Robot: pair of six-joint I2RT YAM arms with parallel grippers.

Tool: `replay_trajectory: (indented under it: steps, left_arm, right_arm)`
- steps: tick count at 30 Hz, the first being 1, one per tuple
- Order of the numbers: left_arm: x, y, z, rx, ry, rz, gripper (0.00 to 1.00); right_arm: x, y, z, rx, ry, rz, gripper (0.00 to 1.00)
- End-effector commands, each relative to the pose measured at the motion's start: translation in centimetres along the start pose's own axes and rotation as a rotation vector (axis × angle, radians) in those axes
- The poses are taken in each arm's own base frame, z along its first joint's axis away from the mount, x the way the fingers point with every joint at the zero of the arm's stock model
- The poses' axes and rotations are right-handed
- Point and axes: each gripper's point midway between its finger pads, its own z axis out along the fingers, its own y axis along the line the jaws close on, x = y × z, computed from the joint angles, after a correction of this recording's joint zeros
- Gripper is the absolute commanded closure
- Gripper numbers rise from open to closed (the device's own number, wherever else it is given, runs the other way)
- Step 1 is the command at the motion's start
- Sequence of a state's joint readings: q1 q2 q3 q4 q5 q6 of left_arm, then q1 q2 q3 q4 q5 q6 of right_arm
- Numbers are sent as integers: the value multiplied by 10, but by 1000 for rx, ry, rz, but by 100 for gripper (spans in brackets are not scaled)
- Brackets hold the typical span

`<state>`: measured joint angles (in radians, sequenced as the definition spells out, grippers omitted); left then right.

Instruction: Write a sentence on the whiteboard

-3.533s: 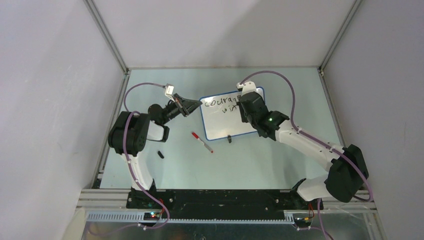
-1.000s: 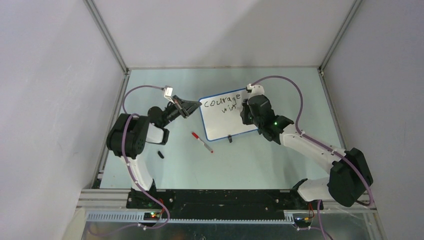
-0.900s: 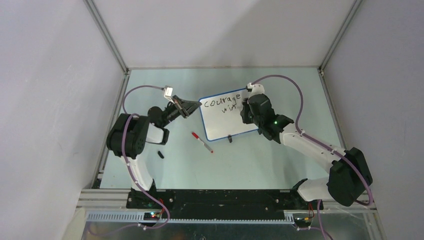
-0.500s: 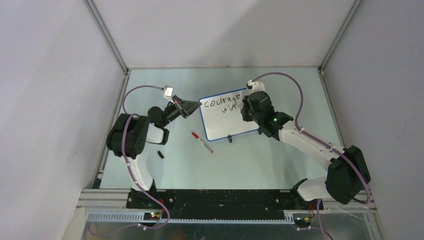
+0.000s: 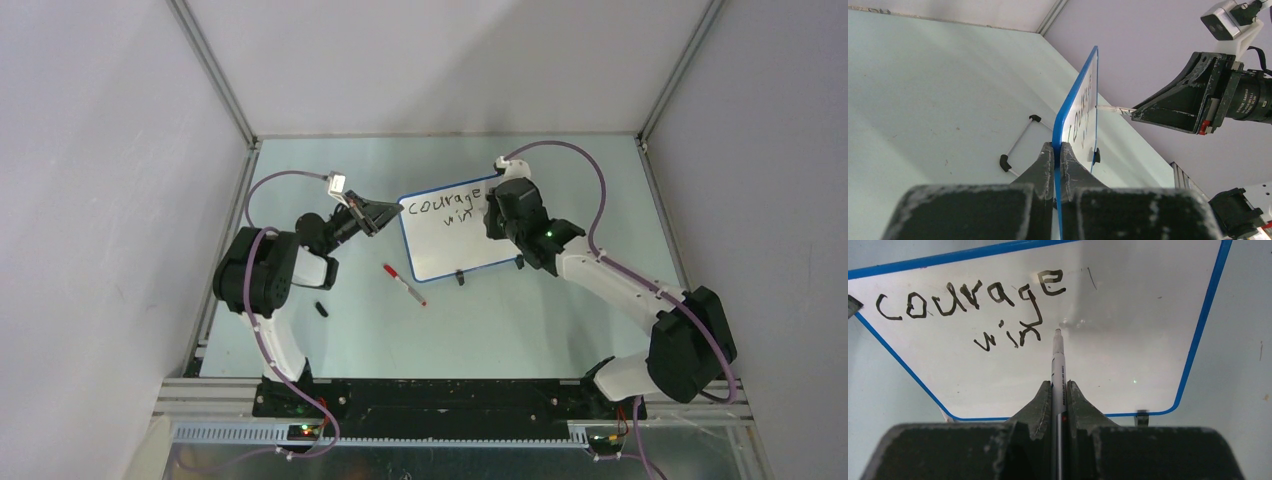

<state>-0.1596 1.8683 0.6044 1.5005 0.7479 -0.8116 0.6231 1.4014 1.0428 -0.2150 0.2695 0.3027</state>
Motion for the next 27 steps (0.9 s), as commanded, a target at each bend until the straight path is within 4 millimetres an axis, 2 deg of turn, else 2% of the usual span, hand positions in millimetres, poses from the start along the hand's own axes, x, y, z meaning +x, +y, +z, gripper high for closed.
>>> replay_trajectory:
  steps: [1,27]
  left_arm:
    - [-5,-9,5,55,0,81,100]
    - [-6,-10,4,57,-1,87,100]
  right_arm:
    - [-24,3,0,4,-49,20,100]
    - [-20,6,12,-1,-18,13,100]
